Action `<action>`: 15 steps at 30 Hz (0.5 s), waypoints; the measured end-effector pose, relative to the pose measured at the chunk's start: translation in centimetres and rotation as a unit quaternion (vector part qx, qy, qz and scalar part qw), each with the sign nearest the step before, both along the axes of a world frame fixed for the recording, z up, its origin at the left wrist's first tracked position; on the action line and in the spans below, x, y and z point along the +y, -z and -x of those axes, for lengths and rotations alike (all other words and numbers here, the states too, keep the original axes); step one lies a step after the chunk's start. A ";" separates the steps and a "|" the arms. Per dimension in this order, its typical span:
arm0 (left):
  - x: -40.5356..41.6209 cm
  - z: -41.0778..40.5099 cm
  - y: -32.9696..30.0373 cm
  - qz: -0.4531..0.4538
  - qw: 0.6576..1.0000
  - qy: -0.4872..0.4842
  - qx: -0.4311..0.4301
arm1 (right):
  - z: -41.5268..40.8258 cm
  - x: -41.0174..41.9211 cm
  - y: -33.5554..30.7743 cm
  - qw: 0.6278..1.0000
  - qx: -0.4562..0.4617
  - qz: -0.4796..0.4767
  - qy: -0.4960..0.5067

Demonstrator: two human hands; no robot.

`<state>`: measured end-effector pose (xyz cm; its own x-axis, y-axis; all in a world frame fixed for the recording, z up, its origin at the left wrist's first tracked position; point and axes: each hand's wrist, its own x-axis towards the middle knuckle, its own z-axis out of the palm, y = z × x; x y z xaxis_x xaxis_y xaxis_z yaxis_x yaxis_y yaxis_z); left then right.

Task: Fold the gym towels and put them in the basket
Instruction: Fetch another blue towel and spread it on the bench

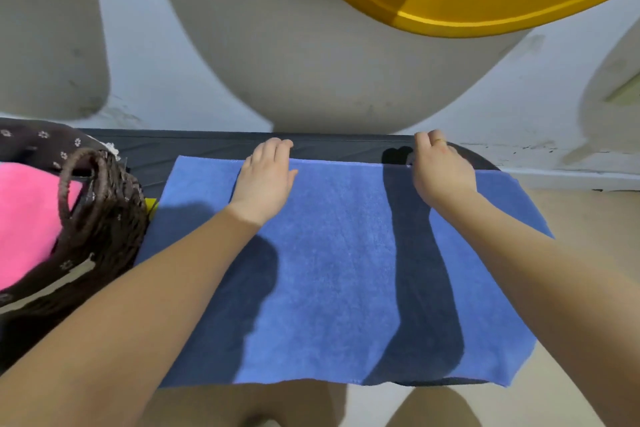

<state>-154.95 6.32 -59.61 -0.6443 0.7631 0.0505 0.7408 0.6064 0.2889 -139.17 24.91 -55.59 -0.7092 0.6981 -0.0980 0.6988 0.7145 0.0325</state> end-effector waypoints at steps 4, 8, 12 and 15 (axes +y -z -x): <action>-6.1 -1.5 -0.1 -0.024 0.999 -0.021 -0.035 | 5.0 -6.2 0.1 0.983 0.050 0.078 -0.157; -13.8 -2.0 0.0 0.002 0.998 -0.046 -0.031 | 11.1 -13.3 0.0 0.941 0.078 0.104 -0.312; -20.8 -2.5 -0.2 0.053 0.995 -0.080 -0.031 | 16.1 -19.6 0.5 0.914 0.049 0.077 -0.395; -24.5 -3.2 0.2 0.097 0.988 -0.124 0.000 | 17.9 -22.9 1.2 0.898 0.008 0.051 -0.438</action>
<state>-151.75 -18.22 -59.82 -0.8122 0.5777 -0.0808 0.5630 0.8127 0.1503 -157.09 2.04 -56.77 -0.9836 -0.1392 -0.1151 -0.1318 0.9888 -0.0695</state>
